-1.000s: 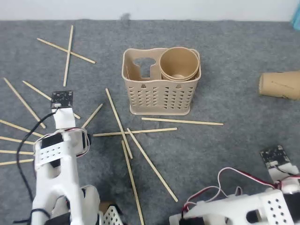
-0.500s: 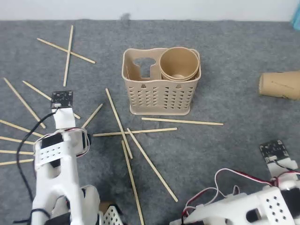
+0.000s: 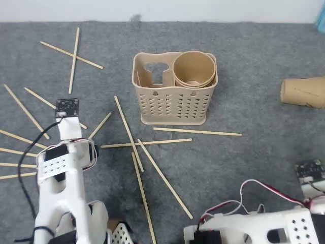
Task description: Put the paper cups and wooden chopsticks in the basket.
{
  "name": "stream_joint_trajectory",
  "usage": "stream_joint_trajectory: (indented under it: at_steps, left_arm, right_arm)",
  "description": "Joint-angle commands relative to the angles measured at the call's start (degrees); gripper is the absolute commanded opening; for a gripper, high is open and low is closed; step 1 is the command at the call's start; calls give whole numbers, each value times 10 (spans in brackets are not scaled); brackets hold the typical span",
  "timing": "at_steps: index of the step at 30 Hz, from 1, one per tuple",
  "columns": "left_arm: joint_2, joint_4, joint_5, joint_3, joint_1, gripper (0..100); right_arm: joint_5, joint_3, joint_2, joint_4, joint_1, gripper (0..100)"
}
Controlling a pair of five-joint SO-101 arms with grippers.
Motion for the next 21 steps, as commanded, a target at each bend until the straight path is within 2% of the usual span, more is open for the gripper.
stream_joint_trajectory:
  at_steps: [1, 6, 21]
  left_arm:
    - [-18, -10, -3, -3, 0, 184]
    - [-18, -10, -3, -3, 0, 184]
    - [-18, -11, -3, -3, 3, 184]
  right_arm:
    - [19, -31, -3, 9, 7, 8]
    - [86, -11, -3, 7, 7, 9]
    - [87, 49, -4, -29, 5, 8]
